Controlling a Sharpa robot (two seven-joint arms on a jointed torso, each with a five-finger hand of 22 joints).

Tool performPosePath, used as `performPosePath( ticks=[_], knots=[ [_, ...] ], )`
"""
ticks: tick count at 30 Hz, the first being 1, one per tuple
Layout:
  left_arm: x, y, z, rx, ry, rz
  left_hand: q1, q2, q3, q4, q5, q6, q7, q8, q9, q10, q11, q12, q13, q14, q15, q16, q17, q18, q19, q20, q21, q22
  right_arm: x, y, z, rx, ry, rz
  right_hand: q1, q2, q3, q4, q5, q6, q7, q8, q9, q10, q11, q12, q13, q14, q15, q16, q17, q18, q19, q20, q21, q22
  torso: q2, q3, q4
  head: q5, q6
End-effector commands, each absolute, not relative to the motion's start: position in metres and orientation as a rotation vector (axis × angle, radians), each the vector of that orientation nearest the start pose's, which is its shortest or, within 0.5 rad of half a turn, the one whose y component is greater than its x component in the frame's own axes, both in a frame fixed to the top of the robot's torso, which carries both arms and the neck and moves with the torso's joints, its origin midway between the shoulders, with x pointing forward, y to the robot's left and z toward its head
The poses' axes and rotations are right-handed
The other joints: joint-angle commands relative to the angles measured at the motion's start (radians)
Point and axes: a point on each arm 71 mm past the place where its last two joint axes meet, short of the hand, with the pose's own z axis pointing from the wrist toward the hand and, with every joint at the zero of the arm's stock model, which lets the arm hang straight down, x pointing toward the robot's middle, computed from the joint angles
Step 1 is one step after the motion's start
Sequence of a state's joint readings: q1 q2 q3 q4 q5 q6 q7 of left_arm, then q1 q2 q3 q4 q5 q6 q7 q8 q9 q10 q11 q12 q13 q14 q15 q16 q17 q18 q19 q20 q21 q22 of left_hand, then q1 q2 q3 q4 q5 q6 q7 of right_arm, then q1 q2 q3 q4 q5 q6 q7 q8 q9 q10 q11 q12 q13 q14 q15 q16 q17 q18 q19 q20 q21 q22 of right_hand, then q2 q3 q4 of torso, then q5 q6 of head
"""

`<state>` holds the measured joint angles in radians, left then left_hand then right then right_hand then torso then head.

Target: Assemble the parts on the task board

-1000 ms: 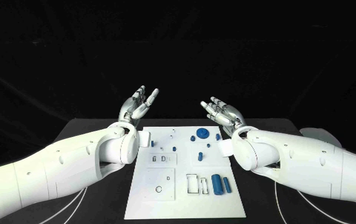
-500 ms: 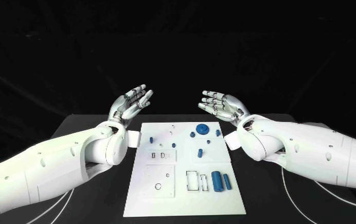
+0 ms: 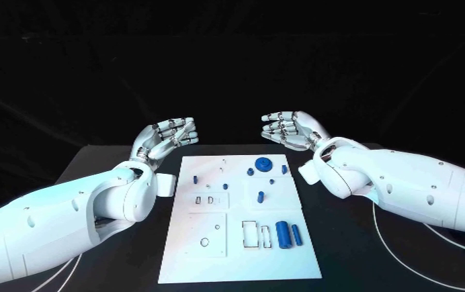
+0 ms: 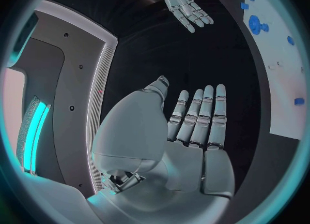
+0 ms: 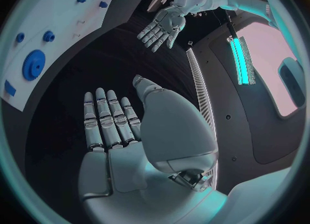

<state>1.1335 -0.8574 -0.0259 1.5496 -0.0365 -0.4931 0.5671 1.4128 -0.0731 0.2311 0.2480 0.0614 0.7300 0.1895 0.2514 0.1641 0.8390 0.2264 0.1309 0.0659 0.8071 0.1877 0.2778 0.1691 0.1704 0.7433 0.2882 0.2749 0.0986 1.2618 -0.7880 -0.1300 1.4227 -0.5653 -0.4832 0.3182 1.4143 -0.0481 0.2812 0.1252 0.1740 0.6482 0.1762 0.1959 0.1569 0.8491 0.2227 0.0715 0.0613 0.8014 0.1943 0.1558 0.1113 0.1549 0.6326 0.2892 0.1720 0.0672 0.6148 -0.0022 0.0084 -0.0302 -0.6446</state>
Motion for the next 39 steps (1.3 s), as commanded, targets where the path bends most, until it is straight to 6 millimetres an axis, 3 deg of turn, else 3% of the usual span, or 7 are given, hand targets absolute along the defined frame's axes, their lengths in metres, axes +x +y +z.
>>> performPosePath(
  ticks=[1,7,19,22,23,29,39],
  knots=[
    [0.473,0.218,-0.186,-1.037,1.232,-1.504,0.016,-0.005,0.012,-0.008,0.001,0.026,0.074,0.008,0.004,0.028,-0.009,0.002,0.000,0.036,-0.011,0.013,0.008,0.014,0.043,-0.004,0.016,0.000,0.508,-0.208,-0.171,0.290,1.533,1.067,0.021,-0.049,0.072,-0.028,0.017,0.177,0.065,0.041,0.018,0.167,-0.035,0.014,0.004,0.183,-0.043,0.048,0.019,0.031,0.196,-0.021,0.060,0.014,0.021,-0.0027,0.0028,-0.005,-0.003],
    [0.461,0.218,-0.180,-1.043,1.267,-1.541,0.040,-0.034,0.041,-0.039,0.000,0.071,0.056,0.018,0.007,0.098,-0.031,0.001,0.001,0.125,-0.038,0.040,0.036,0.016,0.121,-0.025,0.038,-0.003,0.514,-0.206,-0.160,-0.046,1.622,0.848,0.013,-0.125,0.154,-0.043,0.021,0.271,0.020,0.062,0.027,0.306,-0.085,0.015,0.008,0.353,-0.109,0.110,0.073,0.029,0.370,-0.092,0.143,0.043,0.043,-0.0082,0.0064,-0.015,-0.004],
    [0.444,0.211,-0.166,-1.032,1.300,-1.608,0.044,-0.042,0.052,-0.048,0.000,0.083,0.051,0.019,0.007,0.115,-0.037,-0.004,0.001,0.147,-0.045,0.043,0.046,0.015,0.144,-0.034,0.044,-0.005,0.518,-0.192,-0.152,-0.383,1.613,0.519,-0.045,-0.186,0.153,-0.018,0.026,0.330,-0.025,0.059,0.055,0.389,-0.143,-0.004,0.040,0.680,-0.202,0.419,0.347,0.025,0.636,-0.199,0.395,0.185,0.085,-0.0143,0.0207,-0.036,0.005],
    [0.442,0.211,-0.161,-1.025,1.299,-1.618,0.044,-0.042,0.052,-0.048,0.000,0.083,0.051,0.019,0.007,0.115,-0.037,-0.004,0.001,0.147,-0.045,0.043,0.046,0.015,0.144,-0.034,0.044,-0.005,0.519,-0.188,-0.151,-0.422,1.604,0.468,-0.050,-0.195,0.170,-0.004,0.033,0.326,-0.021,0.049,0.064,0.348,-0.136,-0.008,0.046,0.687,-0.195,0.595,0.514,0.009,0.671,-0.204,0.535,0.336,0.094,-0.0159,0.0229,-0.038,0.007],
    [0.442,0.211,-0.159,-1.022,1.298,-1.621,0.043,-0.043,0.052,-0.048,0.000,0.083,0.051,0.018,0.007,0.115,-0.036,-0.005,0.000,0.147,-0.045,0.043,0.046,0.016,0.145,-0.035,0.044,-0.004,0.519,-0.186,-0.150,-0.434,1.600,0.454,-0.048,-0.201,0.183,0.002,0.022,0.319,-0.018,0.038,0.070,0.324,-0.127,-0.002,0.046,0.682,-0.190,0.751,0.670,-0.009,0.692,-0.200,0.664,0.490,0.097,-0.0162,0.0245,-0.040,0.008],
    [0.440,0.210,-0.152,-1.008,1.295,-1.634,0.043,-0.044,0.052,-0.048,0.000,0.083,0.051,0.018,0.007,0.115,-0.036,-0.005,0.000,0.147,-0.045,0.042,0.046,0.016,0.147,-0.035,0.045,-0.004,0.520,-0.175,-0.150,-0.472,1.589,0.428,-0.042,-0.208,0.203,0.012,0.001,0.316,-0.014,0.022,0.090,0.287,-0.125,-0.005,0.049,0.696,-0.184,1.047,0.968,-0.053,0.752,-0.187,0.967,0.868,0.110,-0.0173,0.0326,-0.043,0.013],
    [0.439,0.207,-0.147,-1.000,1.301,-1.652,0.039,-0.045,0.053,-0.047,0.000,0.082,0.053,0.017,0.006,0.115,-0.035,-0.008,0.000,0.147,-0.044,0.041,0.047,0.015,0.150,-0.036,0.046,-0.005,0.521,-0.164,-0.155,-0.498,1.602,0.430,-0.041,-0.208,0.209,0.018,0.002,0.319,-0.010,0.016,0.107,0.283,-0.121,-0.006,0.054,0.705,-0.180,1.161,1.081,-0.073,0.771,-0.178,1.095,1.037,0.124,-0.0199,0.0472,-0.051,0.010]
  ],
)
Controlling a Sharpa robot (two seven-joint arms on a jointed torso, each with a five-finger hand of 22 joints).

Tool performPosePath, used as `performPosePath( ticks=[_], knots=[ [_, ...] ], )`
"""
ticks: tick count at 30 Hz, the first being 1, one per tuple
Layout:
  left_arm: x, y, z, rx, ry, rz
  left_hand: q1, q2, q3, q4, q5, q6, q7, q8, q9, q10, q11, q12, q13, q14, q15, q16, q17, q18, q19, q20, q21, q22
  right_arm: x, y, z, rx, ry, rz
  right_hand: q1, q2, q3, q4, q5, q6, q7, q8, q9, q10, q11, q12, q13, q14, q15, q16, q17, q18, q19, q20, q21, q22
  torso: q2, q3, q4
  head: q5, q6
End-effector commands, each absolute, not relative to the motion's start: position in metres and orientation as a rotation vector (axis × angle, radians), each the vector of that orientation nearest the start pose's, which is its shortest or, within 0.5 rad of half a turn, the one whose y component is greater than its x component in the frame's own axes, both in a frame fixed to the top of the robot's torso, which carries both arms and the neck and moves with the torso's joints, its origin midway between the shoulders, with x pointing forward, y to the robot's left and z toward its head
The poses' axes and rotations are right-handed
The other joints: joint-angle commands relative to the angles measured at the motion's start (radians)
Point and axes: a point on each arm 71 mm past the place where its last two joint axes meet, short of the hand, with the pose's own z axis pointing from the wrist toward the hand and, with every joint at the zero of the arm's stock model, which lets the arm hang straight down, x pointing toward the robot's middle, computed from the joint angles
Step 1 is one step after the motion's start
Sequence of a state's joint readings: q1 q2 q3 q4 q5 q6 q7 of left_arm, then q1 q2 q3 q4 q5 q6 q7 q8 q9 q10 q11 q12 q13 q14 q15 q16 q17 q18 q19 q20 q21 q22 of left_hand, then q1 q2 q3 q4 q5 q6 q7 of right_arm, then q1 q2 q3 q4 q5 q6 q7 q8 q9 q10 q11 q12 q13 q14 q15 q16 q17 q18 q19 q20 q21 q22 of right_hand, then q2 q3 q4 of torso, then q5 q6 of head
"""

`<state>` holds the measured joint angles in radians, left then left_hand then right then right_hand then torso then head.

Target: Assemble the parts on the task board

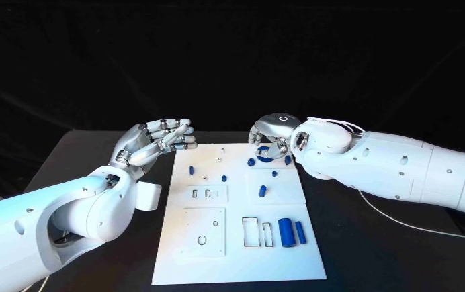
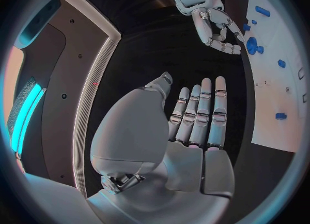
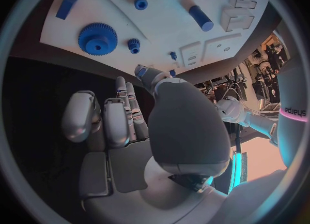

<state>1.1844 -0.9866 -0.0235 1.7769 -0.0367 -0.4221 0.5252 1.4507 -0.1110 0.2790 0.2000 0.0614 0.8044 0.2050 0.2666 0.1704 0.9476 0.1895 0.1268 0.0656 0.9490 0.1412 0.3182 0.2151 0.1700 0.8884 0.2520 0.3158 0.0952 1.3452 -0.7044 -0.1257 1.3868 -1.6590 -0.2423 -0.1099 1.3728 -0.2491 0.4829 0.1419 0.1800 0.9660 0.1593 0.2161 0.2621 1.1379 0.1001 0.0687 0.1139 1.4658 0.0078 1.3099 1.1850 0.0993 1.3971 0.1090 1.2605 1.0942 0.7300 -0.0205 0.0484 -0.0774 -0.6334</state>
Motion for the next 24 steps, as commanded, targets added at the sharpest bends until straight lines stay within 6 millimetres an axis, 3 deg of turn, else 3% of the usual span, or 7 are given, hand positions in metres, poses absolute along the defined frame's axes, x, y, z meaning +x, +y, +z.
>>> performPosePath(
  ticks=[1,11,24],
  knots=[
    [0.439,0.207,-0.147,-1.000,1.301,-1.652,0.001,-0.007,0.005,0.001,0.000,0.008,0.037,0.002,0.000,0.006,0.001,-0.004,0.000,0.005,0.002,0.000,0.001,0.016,0.005,0.000,0.005,-0.001,0.521,-0.163,-0.156,-0.501,1.605,0.430,0.001,-0.007,0.008,0.001,-0.003,0.001,0.007,-0.005,0.002,-0.007,0.002,-0.003,0.001,0.041,0.006,0.011,0.011,-0.018,0.007,0.003,0.011,0.015,0.010,-0.0019,0.0079,-0.004,-0.002],
    [0.439,0.207,-0.146,-1.000,1.303,-1.652,-0.001,-0.007,0.005,0.002,0.000,0.007,0.039,0.000,-0.001,0.005,0.002,-0.006,0.000,0.004,0.003,-0.001,0.001,0.015,0.007,0.000,0.005,-0.002,0.521,-0.161,-0.162,-0.514,1.638,0.422,0.002,-0.007,0.012,0.000,0.003,0.002,0.009,-0.006,0.008,-0.008,0.003,-0.003,0.003,0.045,0.009,0.038,0.040,-0.023,0.013,0.005,0.041,0.055,0.020,-0.0047,0.0150,-0.012,-0.002],
    [0.440,0.208,-0.146,-1.001,1.306,-1.650,-0.003,-0.008,0.005,0.002,0.000,0.006,0.040,0.000,-0.001,0.005,0.003,-0.007,0.000,0.004,0.003,-0.002,0.002,0.015,0.008,0.000,0.005,-0.002,0.520,-0.161,-0.171,-0.522,1.673,0.422,0.002,-0.006,0.017,0.000,0.005,0.006,0.009,-0.005,0.013,-0.003,0.003,-0.001,0.005,0.048,0.010,0.058,0.059,-0.028,0.021,0.007,0.066,0.091,0.027,-0.0038,0.0185,-0.012,-0.002]
  ],
)
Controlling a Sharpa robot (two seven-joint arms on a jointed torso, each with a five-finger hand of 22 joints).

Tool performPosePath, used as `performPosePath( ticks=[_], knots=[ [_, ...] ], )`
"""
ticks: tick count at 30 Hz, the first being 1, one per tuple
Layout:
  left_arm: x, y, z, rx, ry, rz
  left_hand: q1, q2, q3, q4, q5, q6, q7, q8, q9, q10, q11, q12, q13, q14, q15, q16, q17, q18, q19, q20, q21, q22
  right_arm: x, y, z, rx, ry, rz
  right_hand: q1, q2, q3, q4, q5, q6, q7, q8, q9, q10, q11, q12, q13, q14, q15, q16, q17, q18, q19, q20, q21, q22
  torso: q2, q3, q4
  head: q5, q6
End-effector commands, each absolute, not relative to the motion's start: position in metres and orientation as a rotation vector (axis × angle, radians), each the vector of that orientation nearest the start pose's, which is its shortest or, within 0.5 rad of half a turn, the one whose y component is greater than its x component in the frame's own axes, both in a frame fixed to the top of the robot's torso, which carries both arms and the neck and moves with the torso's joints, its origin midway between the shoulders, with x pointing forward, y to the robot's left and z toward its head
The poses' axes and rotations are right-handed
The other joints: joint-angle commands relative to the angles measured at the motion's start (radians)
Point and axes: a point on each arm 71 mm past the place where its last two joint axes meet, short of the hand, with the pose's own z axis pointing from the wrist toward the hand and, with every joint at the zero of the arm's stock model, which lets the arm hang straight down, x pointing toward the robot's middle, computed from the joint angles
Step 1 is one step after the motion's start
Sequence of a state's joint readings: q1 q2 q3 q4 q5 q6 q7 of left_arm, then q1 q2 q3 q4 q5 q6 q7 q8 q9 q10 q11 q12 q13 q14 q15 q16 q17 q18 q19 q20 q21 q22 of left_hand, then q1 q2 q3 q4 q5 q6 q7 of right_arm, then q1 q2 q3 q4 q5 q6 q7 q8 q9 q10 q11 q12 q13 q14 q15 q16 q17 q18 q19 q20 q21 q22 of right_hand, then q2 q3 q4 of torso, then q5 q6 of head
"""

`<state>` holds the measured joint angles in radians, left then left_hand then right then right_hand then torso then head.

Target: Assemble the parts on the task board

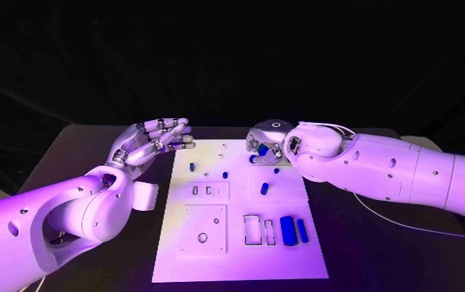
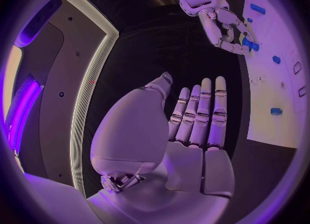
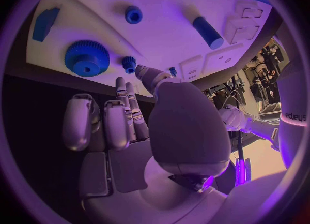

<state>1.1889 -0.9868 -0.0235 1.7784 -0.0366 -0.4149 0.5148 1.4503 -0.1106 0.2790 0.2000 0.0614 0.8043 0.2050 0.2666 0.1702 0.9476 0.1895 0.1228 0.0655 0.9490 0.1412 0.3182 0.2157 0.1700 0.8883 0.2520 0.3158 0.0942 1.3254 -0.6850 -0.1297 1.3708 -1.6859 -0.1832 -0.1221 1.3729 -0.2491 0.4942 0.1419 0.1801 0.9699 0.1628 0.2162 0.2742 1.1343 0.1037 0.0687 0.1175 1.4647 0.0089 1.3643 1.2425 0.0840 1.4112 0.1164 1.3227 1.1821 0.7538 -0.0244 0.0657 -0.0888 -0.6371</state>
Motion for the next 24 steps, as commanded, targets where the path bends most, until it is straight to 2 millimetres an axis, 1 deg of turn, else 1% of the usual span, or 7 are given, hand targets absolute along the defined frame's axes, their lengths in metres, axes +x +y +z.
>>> performPosePath(
  ticks=[1,8,10,16,20,24],
  knots=[
    [0.4401,0.2077,-0.1465,-1.001,1.306,-1.649,-0.002,-0.008,0.005,0.002,0.000,0.006,0.040,0.000,-0.001,0.005,0.003,-0.003,0.000,0.004,0.003,-0.002,0.001,0.015,0.008,0.000,0.005,-0.001,0.5200,-0.1610,-0.1711,-0.522,1.674,0.421,0.002,-0.005,0.007,0.000,0.006,0.004,0.005,-0.005,0.002,0.002,0.000,0.000,0.002,0.049,0.009,0.005,0.002,-0.012,0.007,0.000,0.006,0.005,0.004,0.0000,0.0022,-0.002,0.001],
    [0.4402,0.2078,-0.1464,-1.002,1.308,-1.650,-0.003,-0.008,0.006,0.003,0.000,0.006,0.040,-0.001,-0.001,0.004,0.003,-0.004,0.000,0.004,0.003,-0.003,0.001,0.015,0.008,-0.001,0.004,-0.002,0.5205,-0.1616,-0.1729,-0.520,1.683,0.415,0.006,0.003,0.021,-0.002,0.012,0.015,0.001,0.001,0.009,0.015,-0.004,0.002,0.004,0.049,0.006,0.015,0.011,-0.015,0.011,0.000,0.022,0.029,0.008,-0.0006,0.0047,-0.004,0.003],
    [0.4402,0.2079,-0.1462,-1.002,1.308,-1.650,-0.003,-0.008,0.006,0.003,0.000,0.006,0.040,-0.001,-0.001,0.004,0.003,-0.004,0.000,0.004,0.003,-0.003,0.001,0.015,0.008,-0.001,0.004,-0.002,0.5209,-0.1617,-0.1732,-0.520,1.684,0.414,0.007,0.006,0.027,-0.002,0.014,0.018,-0.001,0.003,0.012,0.021,-0.006,0.003,0.005,0.049,0.005,0.019,0.013,-0.016,0.012,-0.001,0.028,0.036,0.009,-0.0002,0.0051,-0.005,0.004],
    [0.4402,0.2078,-0.1460,-1.002,1.310,-1.651,-0.003,-0.008,0.006,0.003,0.000,0.006,0.040,-0.001,-0.001,0.004,0.003,-0.004,0.000,0.004,0.003,-0.003,0.001,0.015,0.008,-0.001,0.004,-0.002,0.5214,-0.1615,-0.1754,-0.520,1.688,0.413,0.009,0.012,0.037,-0.004,0.016,0.025,-0.004,0.007,0.017,0.028,-0.008,0.003,0.006,0.049,0.004,0.023,0.017,-0.017,0.013,-0.002,0.033,0.044,0.010,-0.0001,0.0070,-0.004,0.001],
    [0.4404,0.2079,-0.1460,-1.002,1.312,-1.651,-0.004,-0.008,0.006,0.003,0.000,0.006,0.041,-0.002,-0.001,0.004,0.004,-0.005,0.000,0.004,0.004,-0.003,0.002,0.015,0.009,-0.001,0.004,-0.002,0.5213,-0.1608,-0.1767,-0.521,1.690,0.416,0.008,0.018,0.046,-0.006,0.017,0.034,-0.009,0.014,0.023,0.042,-0.013,0.006,0.008,0.051,0.000,0.030,0.024,-0.020,0.018,-0.004,0.046,0.063,0.011,0.0000,0.0065,-0.003,-0.001],
    [0.4409,0.2079,-0.1462,-1.003,1.313,-1.650,-0.004,-0.008,0.006,0.003,0.000,0.006,0.041,-0.002,-0.001,0.004,0.004,-0.005,0.000,0.004,0.004,-0.003,0.002,0.015,0.009,-0.001,0.004,-0.002,0.5215,-0.1611,-0.1780,-0.519,1.692,0.415,0.008,0.024,0.054,-0.009,0.017,0.044,-0.013,0.022,0.031,0.055,-0.017,0.007,0.010,0.050,-0.003,0.034,0.025,-0.021,0.020,-0.007,0.054,0.074,0.011,0.0000,0.0085,-0.005,-0.003]
  ],
)
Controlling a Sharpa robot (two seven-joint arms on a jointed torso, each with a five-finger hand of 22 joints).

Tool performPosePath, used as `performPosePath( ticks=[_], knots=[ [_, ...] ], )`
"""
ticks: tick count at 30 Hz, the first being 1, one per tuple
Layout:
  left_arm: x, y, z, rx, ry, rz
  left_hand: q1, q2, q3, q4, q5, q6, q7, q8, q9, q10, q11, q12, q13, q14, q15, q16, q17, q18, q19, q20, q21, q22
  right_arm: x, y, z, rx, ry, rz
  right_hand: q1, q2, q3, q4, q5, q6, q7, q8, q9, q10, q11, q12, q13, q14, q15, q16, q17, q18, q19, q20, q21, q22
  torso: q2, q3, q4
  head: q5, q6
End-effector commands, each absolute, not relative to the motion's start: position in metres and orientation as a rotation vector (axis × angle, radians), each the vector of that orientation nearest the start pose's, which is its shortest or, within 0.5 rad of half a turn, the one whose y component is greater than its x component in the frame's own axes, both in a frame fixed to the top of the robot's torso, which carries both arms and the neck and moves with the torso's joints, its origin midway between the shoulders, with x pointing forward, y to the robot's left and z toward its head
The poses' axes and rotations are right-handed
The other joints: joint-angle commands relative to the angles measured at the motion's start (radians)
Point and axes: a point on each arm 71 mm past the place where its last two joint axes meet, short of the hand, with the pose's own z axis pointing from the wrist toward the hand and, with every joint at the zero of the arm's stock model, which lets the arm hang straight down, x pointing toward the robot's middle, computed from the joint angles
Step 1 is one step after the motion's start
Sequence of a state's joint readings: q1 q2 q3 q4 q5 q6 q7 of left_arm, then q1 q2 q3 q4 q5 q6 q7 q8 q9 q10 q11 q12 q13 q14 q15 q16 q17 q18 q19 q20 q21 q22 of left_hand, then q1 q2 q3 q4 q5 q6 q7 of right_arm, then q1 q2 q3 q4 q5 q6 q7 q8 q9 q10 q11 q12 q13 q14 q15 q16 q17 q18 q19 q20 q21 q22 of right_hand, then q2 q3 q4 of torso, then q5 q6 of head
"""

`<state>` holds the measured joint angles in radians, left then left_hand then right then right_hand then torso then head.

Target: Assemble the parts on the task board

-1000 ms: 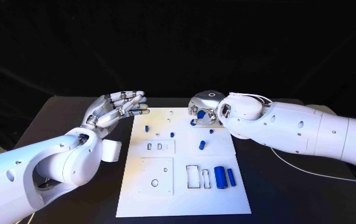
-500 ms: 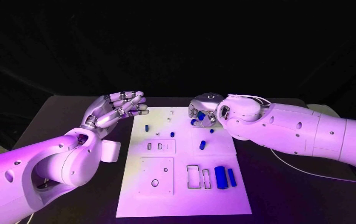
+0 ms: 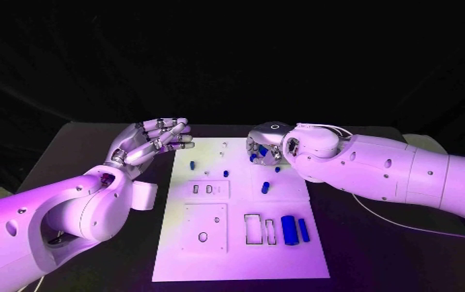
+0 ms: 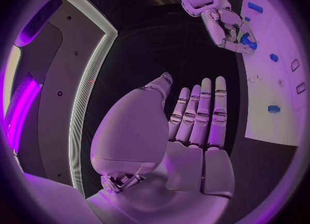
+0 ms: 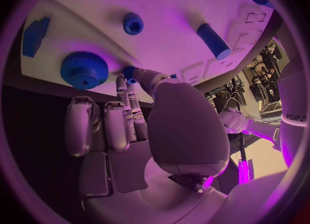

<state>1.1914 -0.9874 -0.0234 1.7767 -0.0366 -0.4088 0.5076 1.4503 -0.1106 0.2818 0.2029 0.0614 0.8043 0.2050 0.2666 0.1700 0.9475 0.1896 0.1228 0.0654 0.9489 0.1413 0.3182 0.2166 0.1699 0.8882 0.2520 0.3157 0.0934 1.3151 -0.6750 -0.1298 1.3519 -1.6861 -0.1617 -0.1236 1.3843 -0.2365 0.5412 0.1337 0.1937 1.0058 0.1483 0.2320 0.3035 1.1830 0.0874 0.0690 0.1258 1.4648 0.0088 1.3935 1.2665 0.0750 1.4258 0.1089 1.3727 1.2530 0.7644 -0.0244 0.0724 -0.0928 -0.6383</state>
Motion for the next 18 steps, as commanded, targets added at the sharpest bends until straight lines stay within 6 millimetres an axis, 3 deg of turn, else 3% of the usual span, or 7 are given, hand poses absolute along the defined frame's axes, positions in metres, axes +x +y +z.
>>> performPosePath(
  ticks=[1,9,11,18],
  knots=[
    [0.441,0.208,-0.146,-1.003,1.314,-1.650,-0.004,-0.008,0.003,0.001,0.000,0.006,0.041,-0.002,-0.001,0.004,0.004,-0.005,0.000,0.004,0.004,-0.003,0.001,0.015,0.009,-0.001,0.004,-0.001,0.522,-0.161,-0.178,-0.518,1.691,0.414,-0.003,0.014,0.009,-0.002,0.003,0.011,0.000,0.008,0.004,0.011,-0.002,0.007,0.002,0.051,-0.004,0.006,0.002,-0.012,0.006,0.000,0.005,0.005,0.001,-0.0001,0.0021,-0.001,-0.003],
    [0.442,0.208,-0.147,-1.004,1.317,-1.650,-0.005,-0.006,0.004,0.001,0.000,0.006,0.041,-0.002,-0.001,0.004,0.004,-0.006,0.000,0.004,0.004,-0.003,0.001,0.015,0.010,-0.001,0.004,-0.002,0.523,-0.163,-0.177,-0.500,1.660,0.410,0.004,0.041,0.027,-0.018,0.002,0.028,-0.009,0.028,0.027,0.040,-0.012,0.008,0.007,0.052,-0.012,0.017,0.011,-0.018,0.016,-0.007,0.029,0.042,0.003,-0.0002,0.0030,-0.001,-0.005],
    [0.442,0.208,-0.147,-1.005,1.318,-1.650,-0.005,-0.006,0.004,0.001,0.000,0.006,0.041,-0.002,-0.001,0.004,0.004,-0.006,0.000,0.004,0.004,-0.003,0.001,0.015,0.010,-0.001,0.004,-0.002,0.523,-0.163,-0.175,-0.495,1.643,0.414,0.011,0.057,0.040,-0.029,-0.035,0.031,-0.012,0.036,0.037,0.053,-0.015,0.009,0.011,0.053,-0.016,0.021,0.015,-0.021,0.023,-0.011,0.041,0.061,0.003,-0.0002,0.0035,0.000,-0.005],
    [0.443,0.208,-0.147,-1.007,1.318,-1.647,-0.005,-0.005,0.006,0.001,0.000,0.005,0.041,-0.003,-0.001,0.004,0.004,-0.007,0.000,0.004,0.004,-0.004,0.002,0.015,0.010,-0.001,0.004,-0.002,0.514,-0.160,-0.167,-0.471,1.561,0.466,0.010,0.061,0.048,-0.044,-0.025,0.042,-0.016,0.052,0.054,0.071,-0.021,0.011,0.018,0.054,-0.020,0.025,0.016,-0.026,0.032,-0.014,0.056,0.085,0.002,-0.0004,0.0042,0.002,0.001]
  ],
)
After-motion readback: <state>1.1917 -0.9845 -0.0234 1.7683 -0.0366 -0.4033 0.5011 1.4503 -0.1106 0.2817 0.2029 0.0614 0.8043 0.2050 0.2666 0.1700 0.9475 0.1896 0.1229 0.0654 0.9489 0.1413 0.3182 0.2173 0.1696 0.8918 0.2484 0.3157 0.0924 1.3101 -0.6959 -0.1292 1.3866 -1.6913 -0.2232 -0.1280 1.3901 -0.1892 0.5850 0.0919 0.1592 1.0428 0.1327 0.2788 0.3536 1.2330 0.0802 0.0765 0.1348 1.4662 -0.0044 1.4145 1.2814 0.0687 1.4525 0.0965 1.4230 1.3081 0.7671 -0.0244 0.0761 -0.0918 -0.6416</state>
